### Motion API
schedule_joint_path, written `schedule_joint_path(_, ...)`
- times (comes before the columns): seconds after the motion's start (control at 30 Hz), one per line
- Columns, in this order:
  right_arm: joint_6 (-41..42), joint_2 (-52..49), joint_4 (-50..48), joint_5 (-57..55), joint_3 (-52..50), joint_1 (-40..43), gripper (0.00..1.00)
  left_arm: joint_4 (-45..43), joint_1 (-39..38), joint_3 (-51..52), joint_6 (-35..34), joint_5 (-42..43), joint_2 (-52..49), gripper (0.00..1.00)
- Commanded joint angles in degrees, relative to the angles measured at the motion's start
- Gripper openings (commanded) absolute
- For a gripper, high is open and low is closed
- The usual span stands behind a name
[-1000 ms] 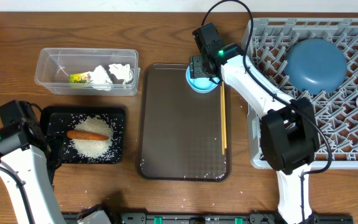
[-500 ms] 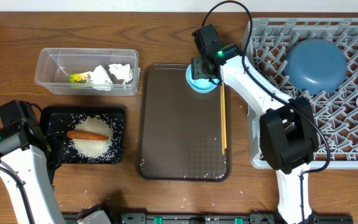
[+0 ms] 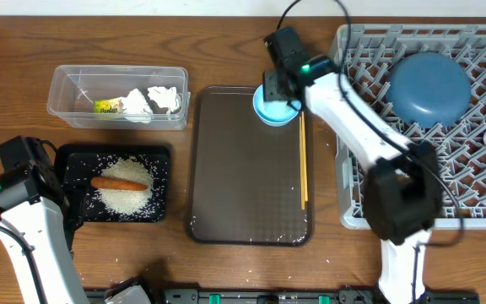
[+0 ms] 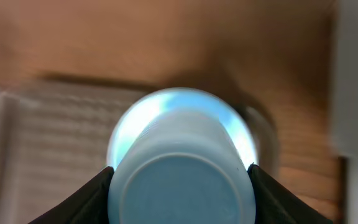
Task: Sort waste into correct bins and load items into the dishwasher rack
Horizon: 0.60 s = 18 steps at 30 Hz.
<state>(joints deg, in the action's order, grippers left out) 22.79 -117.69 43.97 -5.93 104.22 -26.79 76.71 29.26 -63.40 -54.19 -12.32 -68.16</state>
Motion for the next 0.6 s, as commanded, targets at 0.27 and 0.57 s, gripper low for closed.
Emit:
schedule_joint_path(0.27, -1.57, 27.96, 12.68, -4.17, 3.50, 14.88, 0.55, 0.37, 0.35, -0.04, 0.09, -0.33, -0.26, 0.98)
schedule_joint_path(0.57, -1.60, 31.45, 27.56, -7.58, 2.03, 36.00, 0.55, 0.37, 0.35, -0.04, 0.09, -0.33, -0.28, 0.98)
